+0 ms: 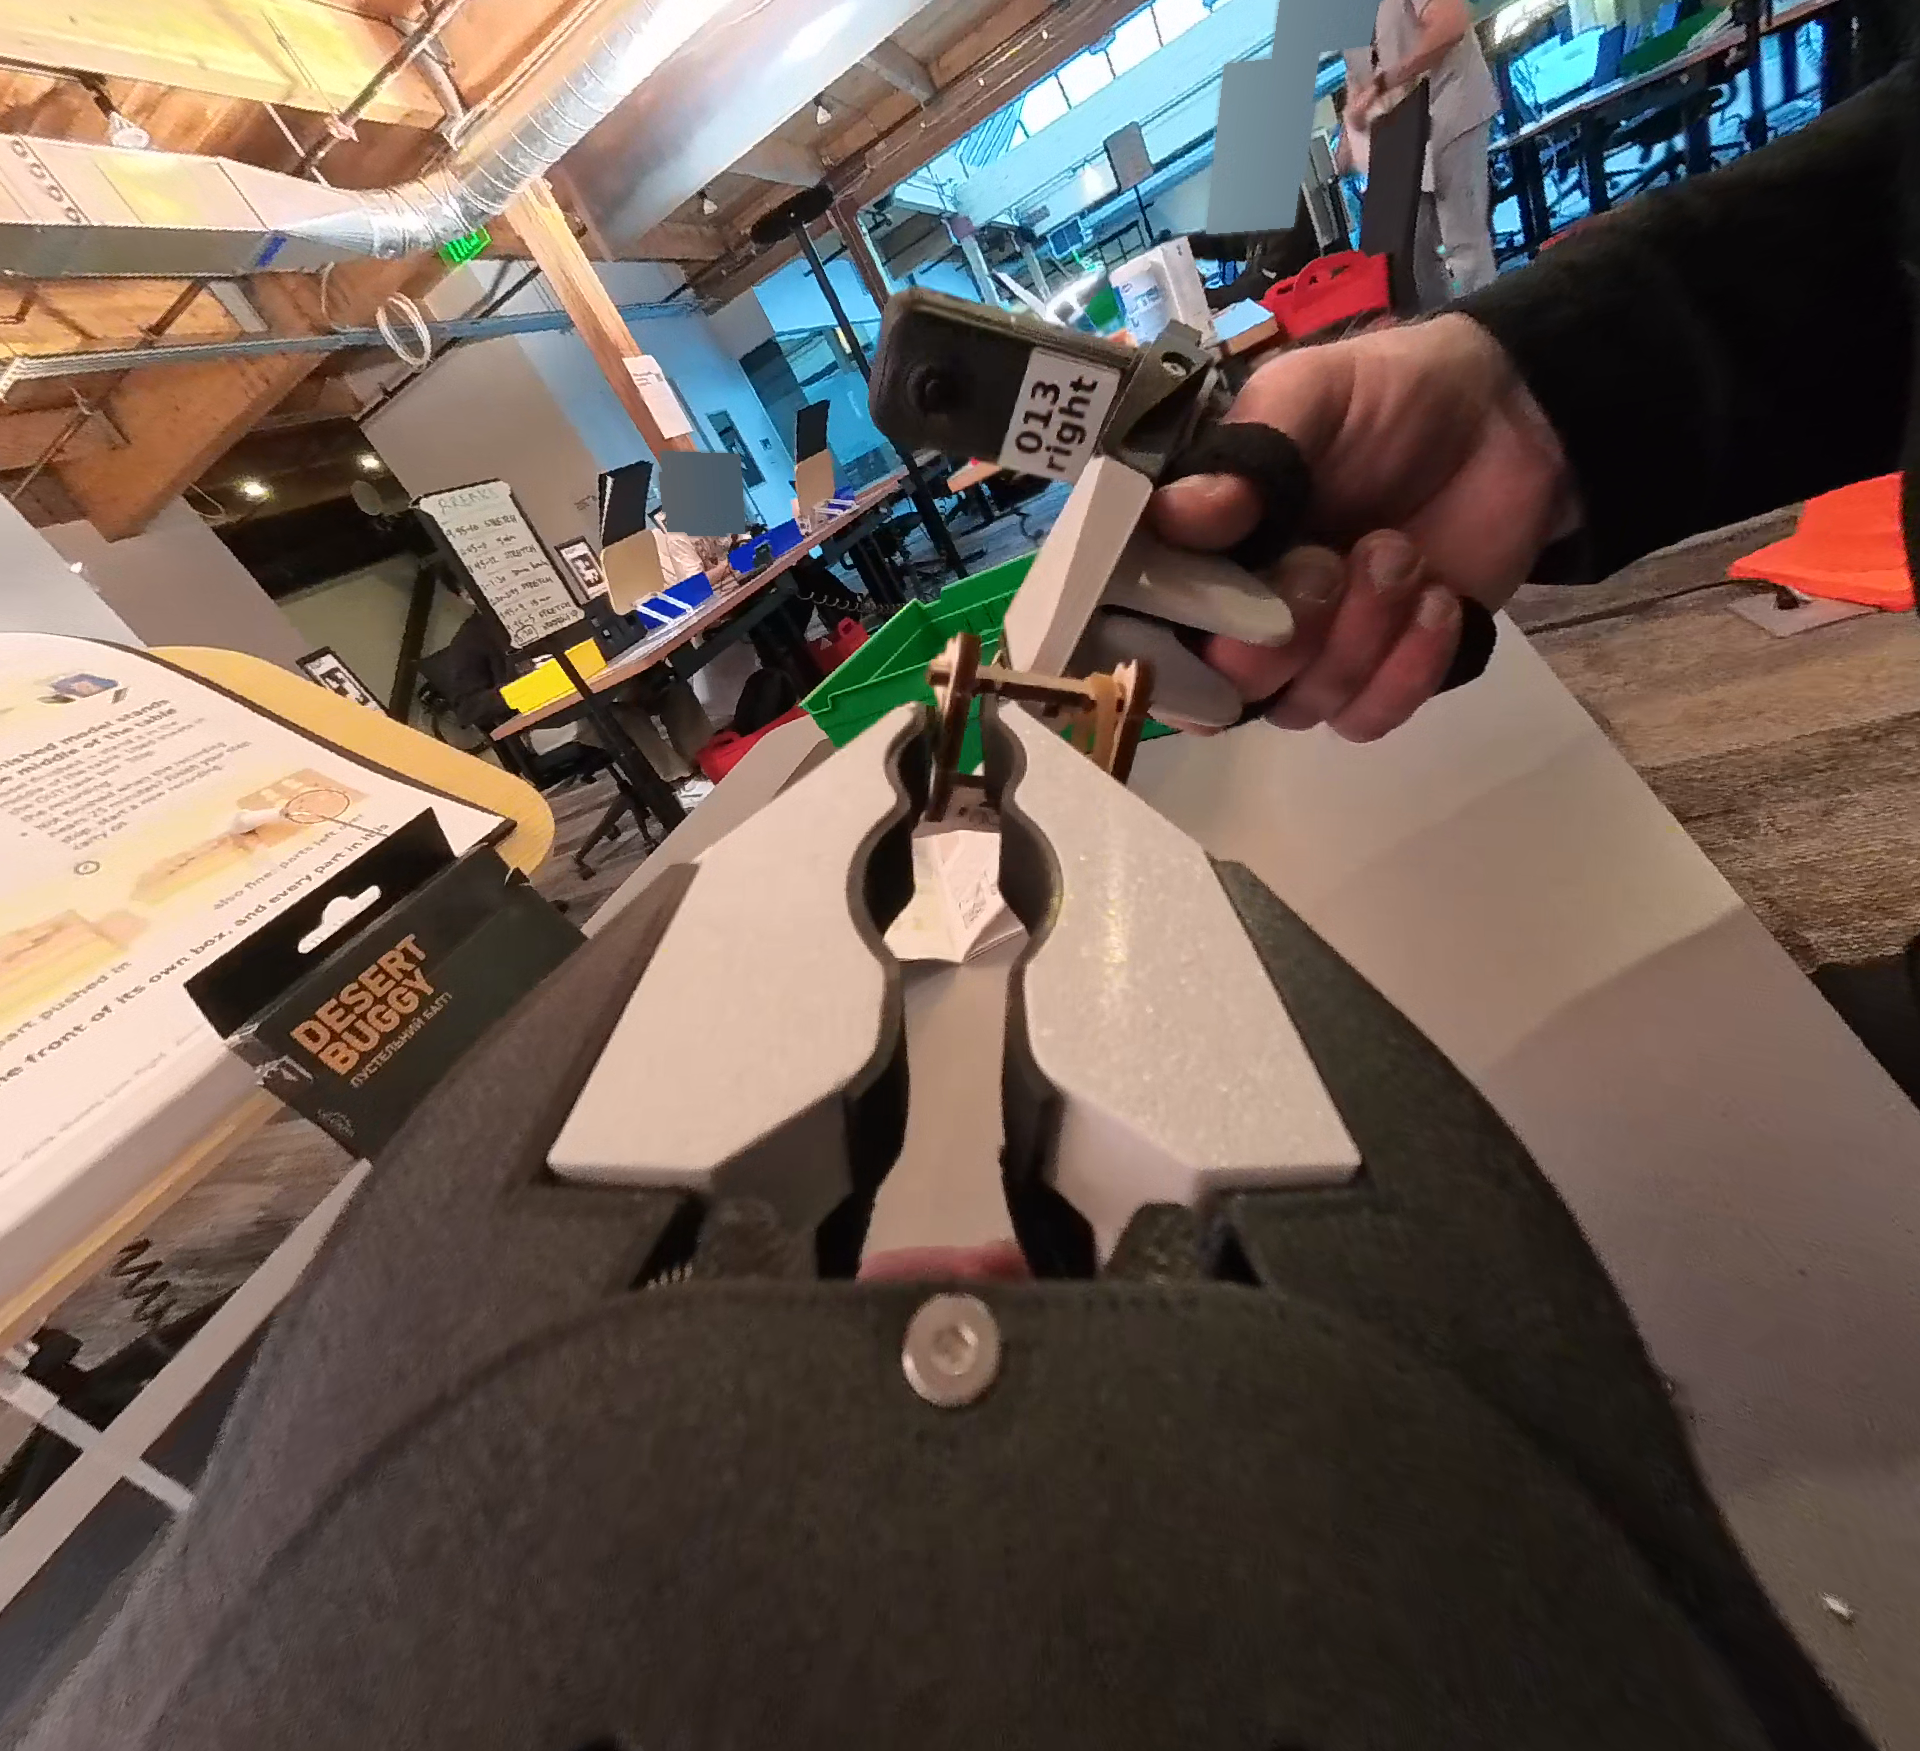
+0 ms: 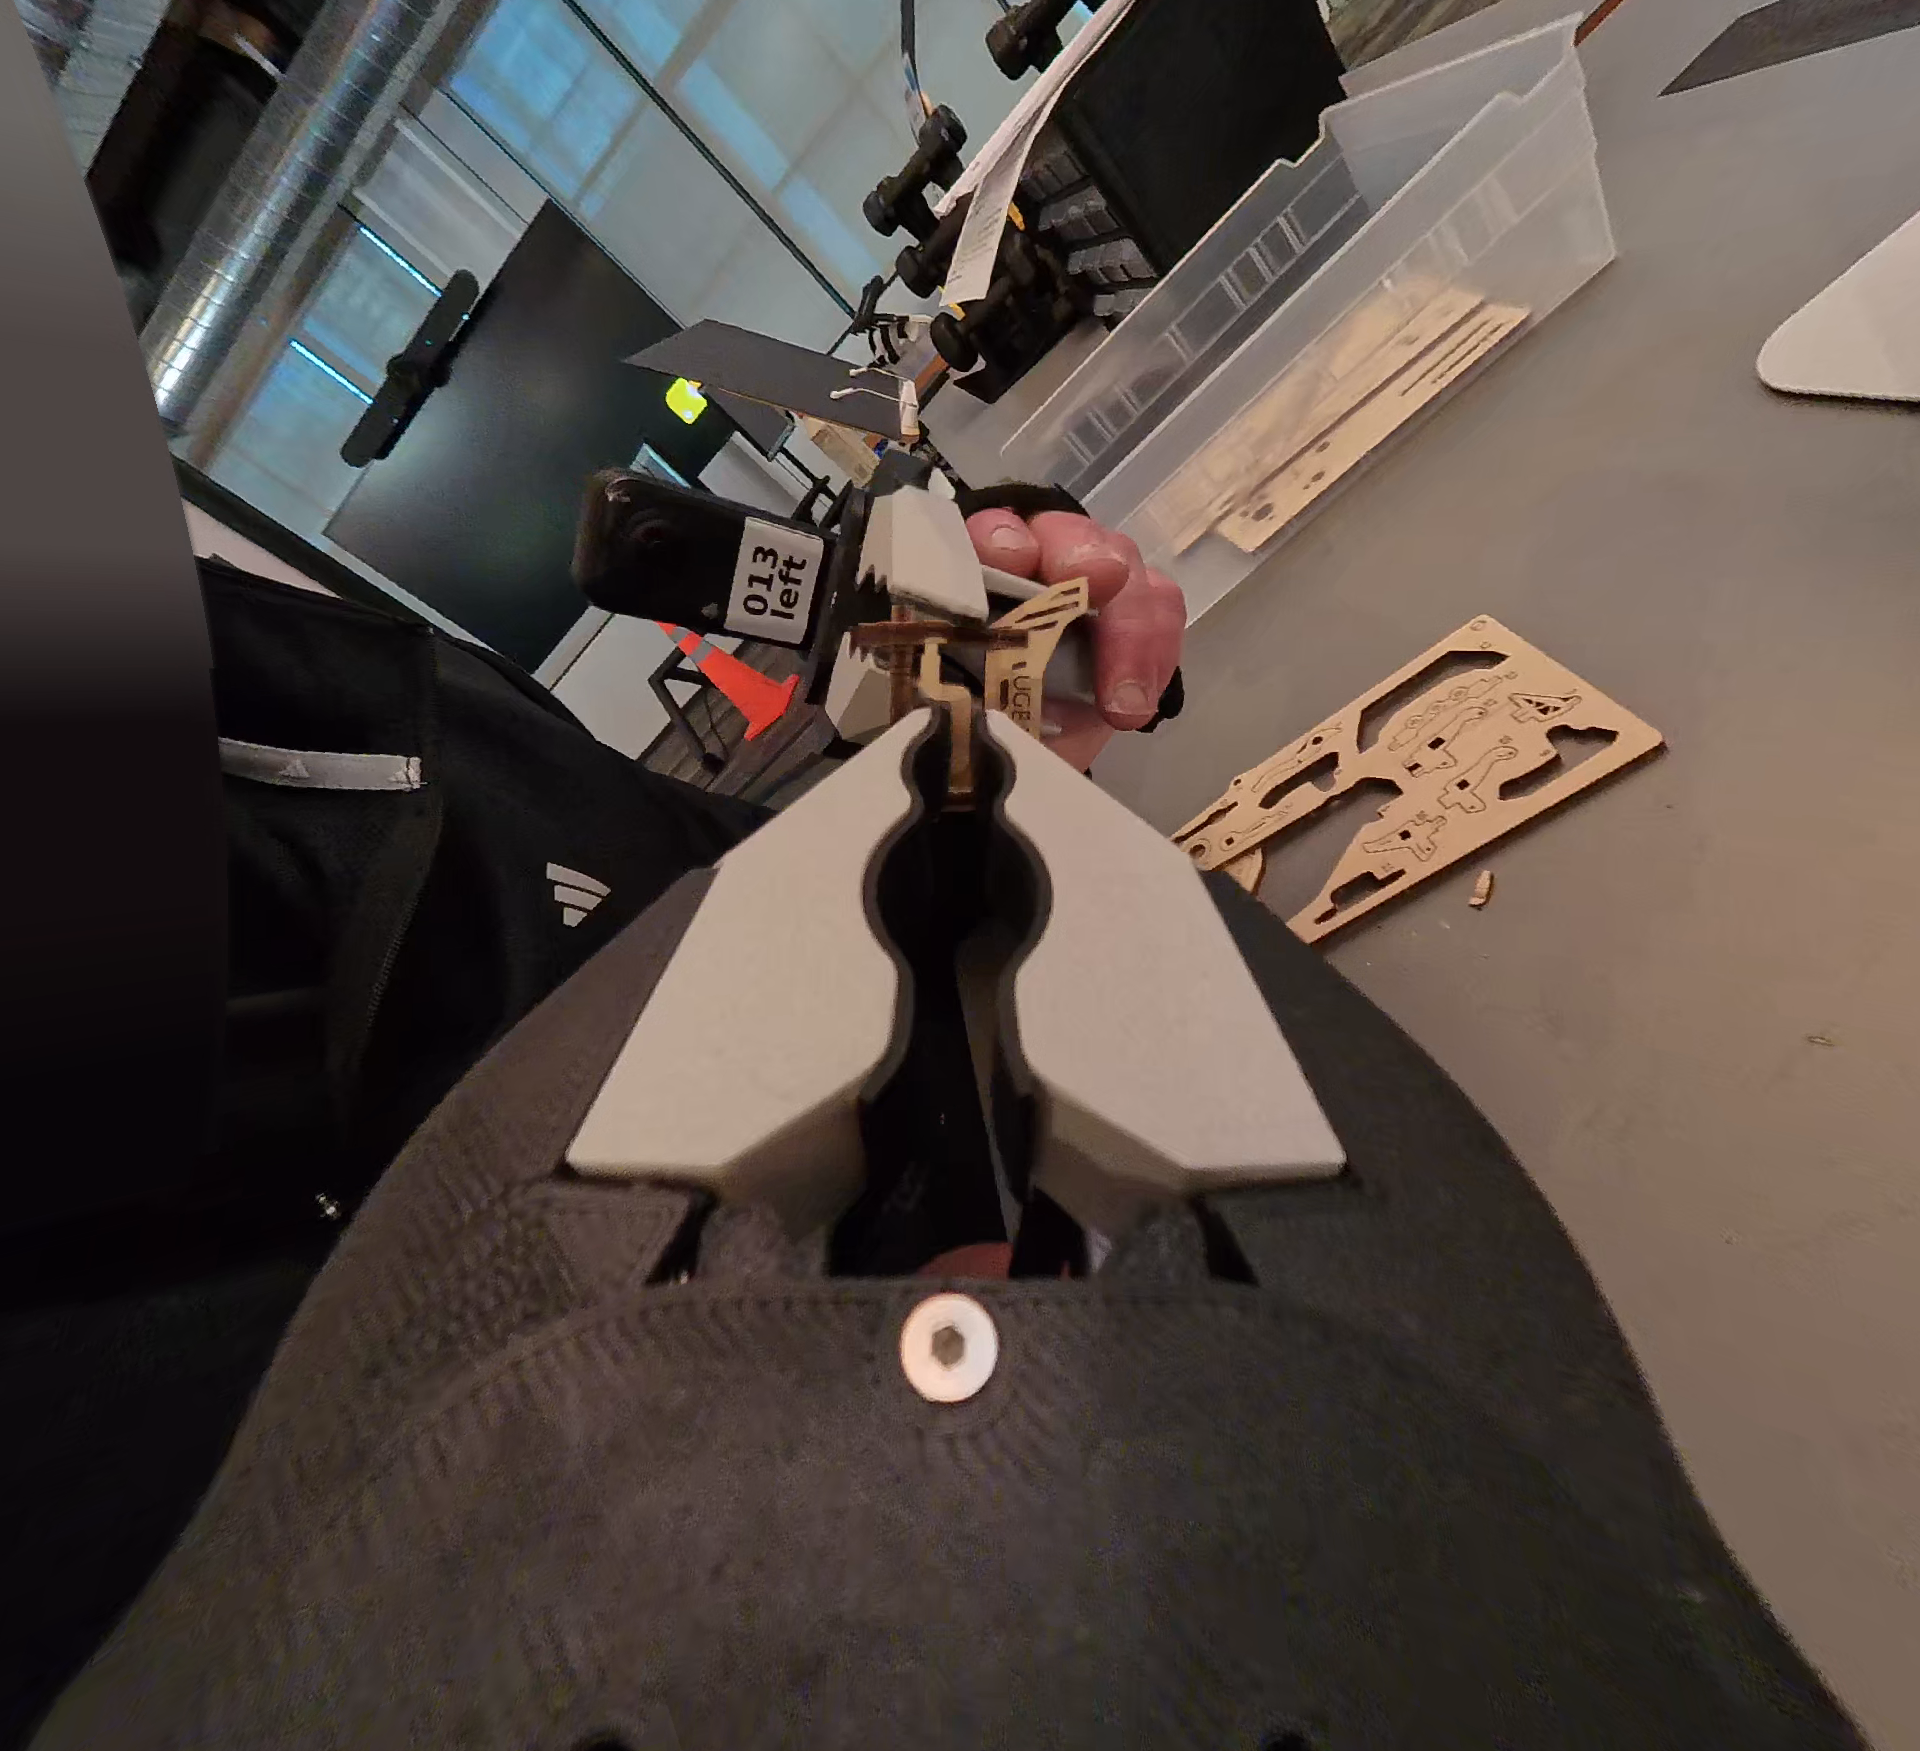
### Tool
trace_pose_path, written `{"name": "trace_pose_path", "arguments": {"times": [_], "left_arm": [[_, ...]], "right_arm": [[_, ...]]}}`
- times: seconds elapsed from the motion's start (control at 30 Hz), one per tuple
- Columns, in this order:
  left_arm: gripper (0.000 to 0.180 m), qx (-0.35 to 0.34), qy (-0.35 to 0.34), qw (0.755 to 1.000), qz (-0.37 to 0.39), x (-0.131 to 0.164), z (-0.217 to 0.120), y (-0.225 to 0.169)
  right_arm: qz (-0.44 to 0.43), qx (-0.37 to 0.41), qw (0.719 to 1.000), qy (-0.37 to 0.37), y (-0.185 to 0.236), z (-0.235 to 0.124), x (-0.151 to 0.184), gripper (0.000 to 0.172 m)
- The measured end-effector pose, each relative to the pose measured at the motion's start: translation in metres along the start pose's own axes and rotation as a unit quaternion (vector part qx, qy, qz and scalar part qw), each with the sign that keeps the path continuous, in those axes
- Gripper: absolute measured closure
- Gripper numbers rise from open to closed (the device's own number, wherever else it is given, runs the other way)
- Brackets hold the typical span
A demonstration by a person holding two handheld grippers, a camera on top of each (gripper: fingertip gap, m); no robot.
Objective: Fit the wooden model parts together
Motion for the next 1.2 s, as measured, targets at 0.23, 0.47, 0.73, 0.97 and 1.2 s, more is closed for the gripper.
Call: {"name": "trace_pose_path", "arguments": {"times": [0.23, 0.47, 0.73, 0.97, 1.2], "left_arm": [[0.164, 0.017, 0.001, 0.999, -0.031, 0.005, -0.003, 0.002], [0.152, 0.054, -0.044, 0.991, -0.111, 0.001, -0.005, 0.002], [0.160, 0.059, -0.028, 0.991, -0.120, 0.007, 0.001, -0.001], [0.168, 0.051, -0.031, 0.991, -0.120, 0.008, 0.000, 0.001], [0.172, 0.041, 0.005, 0.995, -0.091, 0.017, 0.003, 0.000]], "right_arm": [[-0.028, 0.034, 0.999, 0.006, -0.005, 0.001, 0.001, 0.171], [-0.043, 0.063, 0.997, 0.006, -0.013, 0.003, 0.001, 0.171], [-0.097, 0.122, 0.988, 0.013, -0.021, 0.004, 0.001, 0.171], [-0.143, 0.150, 0.978, 0.028, -0.021, 0.006, 0.001, 0.171], [-0.194, 0.202, 0.958, 0.065, -0.028, 0.005, 0.004, 0.171]]}}
Point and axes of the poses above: each gripper's, where its closed fingertips meet, z out along the fingers, x out of its underside, y = z × x across the jaws, the point moved 1 cm from there along -z, back along the fingers, and after that the axes turned 11 degrees about x, right-handed, at the moved point
